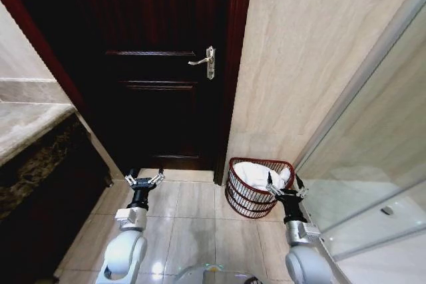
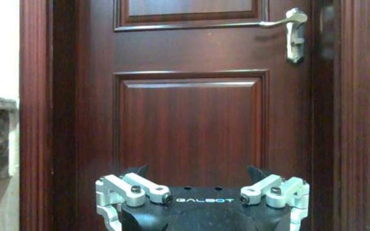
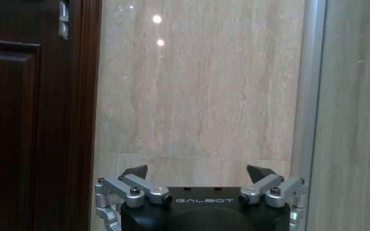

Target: Discard the used towel into the hamper.

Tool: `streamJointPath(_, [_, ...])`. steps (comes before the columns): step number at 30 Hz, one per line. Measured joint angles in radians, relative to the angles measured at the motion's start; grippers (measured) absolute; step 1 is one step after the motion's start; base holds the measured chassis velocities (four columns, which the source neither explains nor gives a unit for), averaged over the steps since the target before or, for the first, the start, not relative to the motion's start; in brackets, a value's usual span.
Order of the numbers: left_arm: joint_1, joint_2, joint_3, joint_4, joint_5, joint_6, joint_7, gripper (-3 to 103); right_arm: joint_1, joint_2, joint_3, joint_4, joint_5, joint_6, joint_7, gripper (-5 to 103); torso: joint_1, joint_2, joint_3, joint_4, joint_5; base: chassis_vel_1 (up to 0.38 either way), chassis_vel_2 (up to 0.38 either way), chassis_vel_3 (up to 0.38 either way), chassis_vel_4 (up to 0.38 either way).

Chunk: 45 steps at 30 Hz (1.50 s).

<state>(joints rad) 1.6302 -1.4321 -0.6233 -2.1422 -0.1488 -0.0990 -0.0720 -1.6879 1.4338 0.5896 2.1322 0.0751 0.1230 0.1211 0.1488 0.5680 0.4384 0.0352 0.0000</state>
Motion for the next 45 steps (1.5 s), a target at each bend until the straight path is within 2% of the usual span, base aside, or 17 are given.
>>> streamJointPath(4, [0.003, 0.009, 0.001, -0.003, -0.004, 0.001, 0.005, 100, 0.002, -0.002, 0.02, 0.0, 0.008, -0.001, -0.023, 100, 0.003, 0.009, 0.006, 0.0, 0.0, 0.0, 0.0, 0.0, 0.0])
streamJointPath(6, [0.008, 0.018, -0.003, -0.004, -0.007, 0.002, 0.006, 100, 0.005, 0.015, 0.059, 0.005, 0.015, -0.009, -0.071, 100, 0.01, 0.023, 0.014, -0.0001, 0.0001, 0.0, 0.0, 0.0, 0.0])
streamJointPath(12, [0.011, 0.016, -0.004, -0.02, -0.008, 0.014, 0.015, 100, 0.01, 0.024, 0.105, 0.009, 0.041, -0.019, -0.122, 100, 0.021, 0.052, 0.031, 0.0, 0.0001, 0.0, 0.0, 0.0, 0.0])
streamJointPath(29, [0.021, 0.006, -0.004, -0.046, -0.009, 0.054, 0.01, 100, 0.002, 0.032, 0.086, 0.011, 0.038, -0.01, -0.121, 100, 0.052, 0.124, 0.073, 0.0001, 0.0, 0.0, 0.0, 0.0, 0.0])
streamJointPath(40, [0.021, 0.005, -0.003, -0.052, -0.007, 0.06, 0.011, 100, 0.003, 0.043, 0.07, 0.019, 0.026, -0.01, -0.12, 100, 0.067, 0.162, 0.094, 0.0, 0.0, 0.0, 0.0, 0.0, 0.0])
streamJointPath(45, [0.022, 0.004, -0.008, -0.059, -0.003, 0.064, 0.005, 100, 0.019, 0.041, 0.061, 0.019, 0.017, -0.013, -0.117, 100, 0.081, 0.191, 0.11, 0.0001, 0.0, 0.0, 0.0, 0.0, 0.0])
